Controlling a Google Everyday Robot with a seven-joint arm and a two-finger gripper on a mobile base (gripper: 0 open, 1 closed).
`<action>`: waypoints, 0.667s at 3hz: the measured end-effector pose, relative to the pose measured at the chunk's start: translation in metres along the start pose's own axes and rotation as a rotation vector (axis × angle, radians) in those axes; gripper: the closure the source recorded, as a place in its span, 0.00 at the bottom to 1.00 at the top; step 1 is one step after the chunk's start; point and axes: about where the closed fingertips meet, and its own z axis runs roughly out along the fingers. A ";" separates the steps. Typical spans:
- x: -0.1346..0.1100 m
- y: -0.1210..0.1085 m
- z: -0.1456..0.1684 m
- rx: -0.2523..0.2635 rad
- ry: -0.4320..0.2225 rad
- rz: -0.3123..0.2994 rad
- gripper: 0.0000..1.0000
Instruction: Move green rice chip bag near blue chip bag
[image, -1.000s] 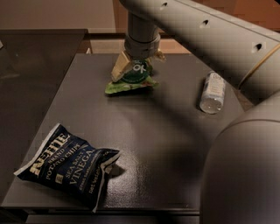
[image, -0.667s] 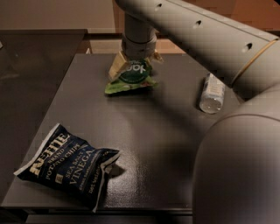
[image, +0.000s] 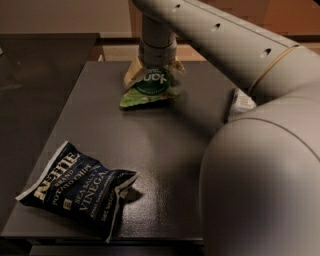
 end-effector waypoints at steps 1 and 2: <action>-0.002 -0.005 0.009 0.006 0.027 0.073 0.14; -0.001 -0.009 0.014 0.010 0.046 0.120 0.34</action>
Offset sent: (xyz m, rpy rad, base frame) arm 0.0071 -0.0136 -0.0139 0.0052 0.0754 -0.1813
